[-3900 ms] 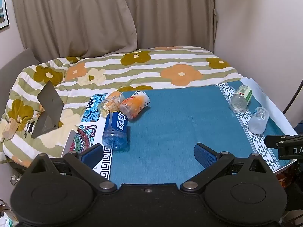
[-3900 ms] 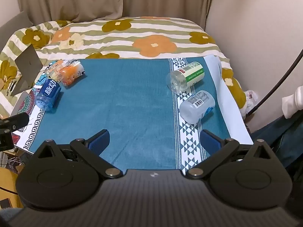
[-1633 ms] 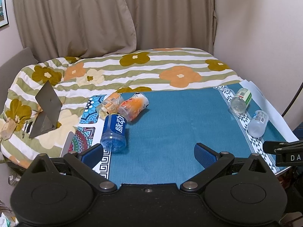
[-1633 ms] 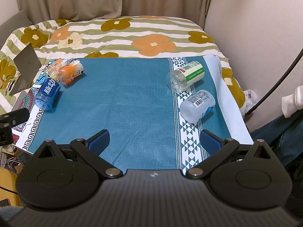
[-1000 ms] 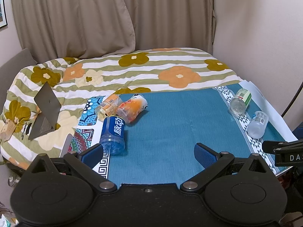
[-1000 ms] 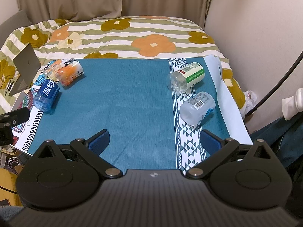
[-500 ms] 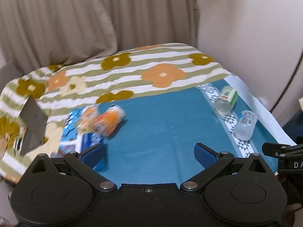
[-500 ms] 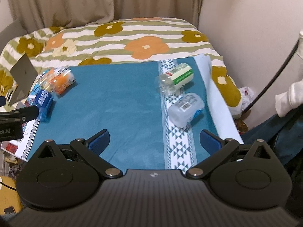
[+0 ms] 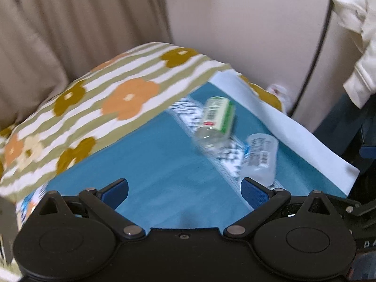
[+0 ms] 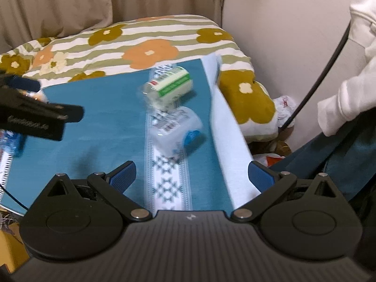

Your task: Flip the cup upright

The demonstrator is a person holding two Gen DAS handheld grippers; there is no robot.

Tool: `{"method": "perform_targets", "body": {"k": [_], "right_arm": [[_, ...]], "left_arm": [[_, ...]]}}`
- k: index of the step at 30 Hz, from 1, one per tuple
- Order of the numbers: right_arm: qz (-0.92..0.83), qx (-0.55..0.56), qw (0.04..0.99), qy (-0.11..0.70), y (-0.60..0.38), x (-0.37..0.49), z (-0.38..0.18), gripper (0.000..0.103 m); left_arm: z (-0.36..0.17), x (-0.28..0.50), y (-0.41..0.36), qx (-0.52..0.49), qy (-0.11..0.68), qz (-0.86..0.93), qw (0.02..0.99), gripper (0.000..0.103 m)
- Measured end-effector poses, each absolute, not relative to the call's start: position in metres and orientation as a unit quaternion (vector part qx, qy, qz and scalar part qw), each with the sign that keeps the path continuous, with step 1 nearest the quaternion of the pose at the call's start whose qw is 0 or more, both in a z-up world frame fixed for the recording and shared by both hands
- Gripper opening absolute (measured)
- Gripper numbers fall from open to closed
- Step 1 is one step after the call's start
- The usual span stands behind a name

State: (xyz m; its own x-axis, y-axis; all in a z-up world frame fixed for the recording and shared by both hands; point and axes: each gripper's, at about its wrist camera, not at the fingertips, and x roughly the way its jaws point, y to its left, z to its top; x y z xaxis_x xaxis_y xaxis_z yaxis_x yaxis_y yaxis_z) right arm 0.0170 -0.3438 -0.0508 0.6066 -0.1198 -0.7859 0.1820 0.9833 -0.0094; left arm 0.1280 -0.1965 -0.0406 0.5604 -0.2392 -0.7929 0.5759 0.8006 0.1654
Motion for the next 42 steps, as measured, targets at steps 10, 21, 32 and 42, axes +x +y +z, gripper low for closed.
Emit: {"method": "perform_targets", "body": {"k": [10, 21, 32, 42], "right_arm": [[-0.097, 0.037, 0.884, 0.455, -0.393, 0.025, -0.087, 0.103], [-0.063, 0.028, 0.885, 0.461, -0.402, 0.044, -0.112, 0.103], [-0.053, 0.028, 0.884, 0.463, -0.404, 0.052, -0.118, 0.103], [-0.043, 0.017, 0.889, 0.455, -0.393, 0.053, -0.106, 0.103]], "left_arm": [[-0.097, 0.157, -0.282, 0.265, 0.429, -0.318, 0.803, 0.102], [-0.140, 0.175, -0.316, 0.266, 0.486, -0.340, 0.760, 0.084], [-0.145, 0.179, -0.308, 0.238, 0.508, -0.338, 0.756, 0.065], [-0.114, 0.167, -0.276, 0.208, 0.496, -0.305, 0.786, 0.065]]}}
